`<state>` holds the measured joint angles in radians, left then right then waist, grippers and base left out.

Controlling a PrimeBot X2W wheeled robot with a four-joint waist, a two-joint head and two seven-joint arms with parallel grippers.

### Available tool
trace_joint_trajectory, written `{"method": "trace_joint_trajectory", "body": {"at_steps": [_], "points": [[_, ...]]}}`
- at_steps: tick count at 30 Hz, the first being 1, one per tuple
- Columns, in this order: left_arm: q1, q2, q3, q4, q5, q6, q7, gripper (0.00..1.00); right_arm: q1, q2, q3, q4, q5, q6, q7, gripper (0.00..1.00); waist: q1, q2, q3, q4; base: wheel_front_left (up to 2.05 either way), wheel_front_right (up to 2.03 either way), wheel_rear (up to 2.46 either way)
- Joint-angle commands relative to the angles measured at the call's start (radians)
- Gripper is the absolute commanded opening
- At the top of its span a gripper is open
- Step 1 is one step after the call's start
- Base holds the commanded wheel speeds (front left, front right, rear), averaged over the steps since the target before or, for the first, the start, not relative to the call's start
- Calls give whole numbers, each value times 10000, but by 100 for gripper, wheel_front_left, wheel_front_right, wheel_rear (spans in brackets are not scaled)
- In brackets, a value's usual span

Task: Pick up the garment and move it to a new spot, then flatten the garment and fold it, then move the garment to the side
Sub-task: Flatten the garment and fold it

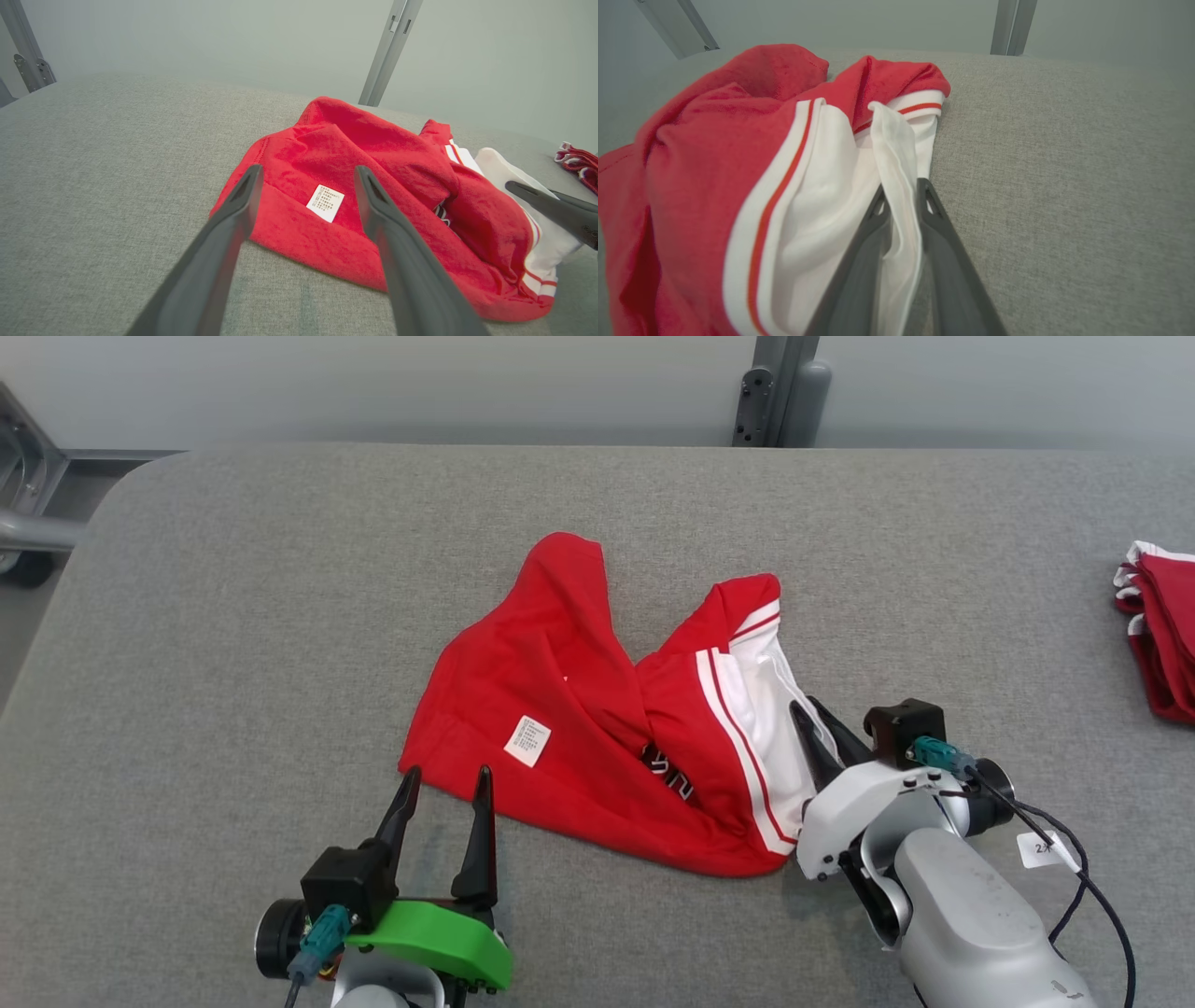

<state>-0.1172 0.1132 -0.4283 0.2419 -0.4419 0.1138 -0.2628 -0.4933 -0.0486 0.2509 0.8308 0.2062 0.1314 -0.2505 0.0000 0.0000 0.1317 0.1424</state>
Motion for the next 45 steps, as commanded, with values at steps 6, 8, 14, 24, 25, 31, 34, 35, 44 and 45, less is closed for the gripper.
{"method": "trace_joint_trajectory", "body": {"at_steps": [6,8,14,24,25,31,34,35,44,45], "points": [[203,60,205,-157,169,-69,-14,100,435,-41,-465,-613,845,-16,-150,0,0,0,-32,-348,0,0,0],[232,60,282,-213,206,-71,-13,100,725,-44,-953,-972,940,-16,-148,0,0,0,-31,-414,0,0,0],[384,119,602,-365,270,-43,-13,100,2009,-39,-2517,-2115,1171,-16,-152,0,0,0,-61,-590,0,0,0],[670,190,1147,-611,382,19,-13,100,3642,-35,-3559,-2883,1431,-16,-150,42,0,0,-92,-967,0,0,0],[700,199,1203,-640,388,32,-15,100,3725,-36,-3571,-2901,1468,-16,-150,50,0,0,-95,-1023,0,0,0],[780,174,1406,-686,454,22,-15,100,4123,-38,-3809,-3177,1241,-16,-151,100,0,0,-133,-1262,0,0,0],[799,126,1446,-667,491,-18,-14,100,4246,-39,-4156,-3379,1020,-16,-149,100,0,0,-152,-1337,0,0,0],[807,117,1464,-660,492,-29,-14,100,4267,-38,-4289,-3491,937,-16,-151,100,0,0,-156,-1353,0,0,0],[710,6,1530,-642,501,-145,-14,100,3722,-19,-2860,-4928,522,-14,-150,100,0,0,-126,-1238,0,0,0],[667,-19,1514,-624,515,-153,-14,100,3567,-21,-2451,-4947,453,-14,-150,100,0,0,-111,-1167,0,0,0]]}}
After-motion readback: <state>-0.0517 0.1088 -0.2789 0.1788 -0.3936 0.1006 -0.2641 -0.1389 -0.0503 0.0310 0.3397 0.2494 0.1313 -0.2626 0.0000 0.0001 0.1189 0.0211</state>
